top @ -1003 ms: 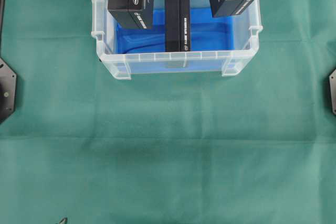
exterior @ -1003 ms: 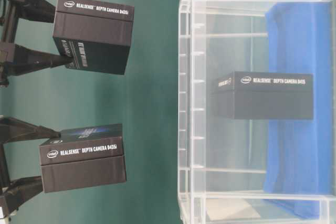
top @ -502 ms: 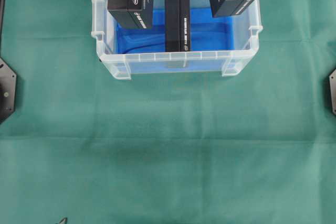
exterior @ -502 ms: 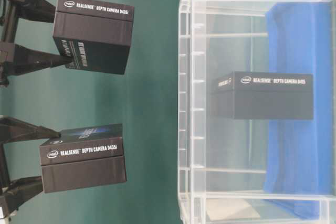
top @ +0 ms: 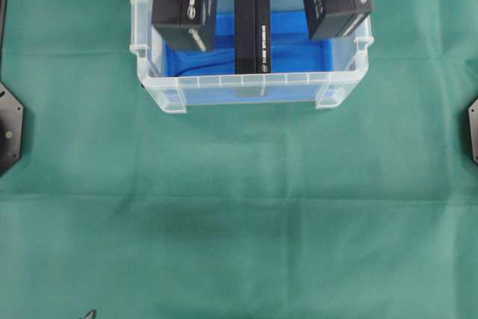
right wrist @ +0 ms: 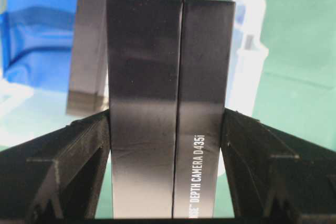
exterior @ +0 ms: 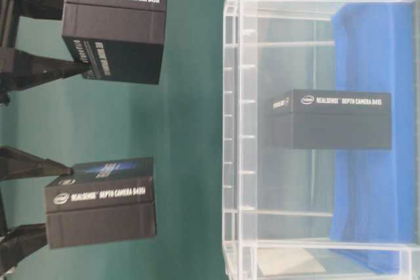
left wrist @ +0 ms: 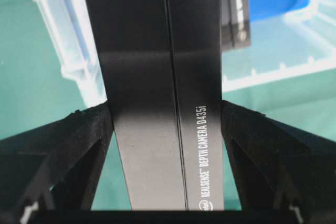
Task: Take the box out of the case with both arms.
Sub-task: 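Carry both held boxes out of the bin toward the front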
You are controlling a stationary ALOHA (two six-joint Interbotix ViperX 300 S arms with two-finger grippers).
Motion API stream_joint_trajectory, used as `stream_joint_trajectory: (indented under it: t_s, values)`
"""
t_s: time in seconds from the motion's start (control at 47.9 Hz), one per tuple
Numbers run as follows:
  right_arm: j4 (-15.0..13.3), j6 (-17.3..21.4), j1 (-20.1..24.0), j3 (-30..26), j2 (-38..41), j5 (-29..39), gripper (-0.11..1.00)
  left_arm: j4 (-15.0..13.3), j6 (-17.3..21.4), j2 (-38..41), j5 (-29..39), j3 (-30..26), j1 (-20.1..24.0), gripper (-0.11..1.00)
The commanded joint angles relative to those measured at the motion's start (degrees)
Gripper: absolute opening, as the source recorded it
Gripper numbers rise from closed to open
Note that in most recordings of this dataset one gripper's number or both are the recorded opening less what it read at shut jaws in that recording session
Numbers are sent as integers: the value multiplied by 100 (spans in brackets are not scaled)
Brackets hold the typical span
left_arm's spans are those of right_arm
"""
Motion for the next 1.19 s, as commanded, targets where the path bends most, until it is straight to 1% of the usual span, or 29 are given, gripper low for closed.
stream_joint_trajectory:
  t_s: [0.0,0.146,0.251,0.481,0.731,0.982,1.17]
  values:
    - [0,62,176,-176,-220,26,65,-9,-97,-158,44,-132,-176,63]
    - [0,141,510,-176,-229,229,65,-9,-466,-158,44,-105,-431,63]
    - [-9,343,835,-176,-229,466,65,0,-756,-167,53,-53,-738,63]
    - [-53,1046,1714,-167,-229,571,65,26,-1600,-255,35,193,-1415,63]
    - [-62,1723,2399,-158,-202,571,65,26,-2443,-308,0,387,-2145,63]
    - [-70,2294,2900,-158,-176,580,65,26,-2962,-299,-9,404,-2637,63]
    - [-132,2654,3146,-167,-158,668,65,70,-2979,-308,0,475,-2751,63]
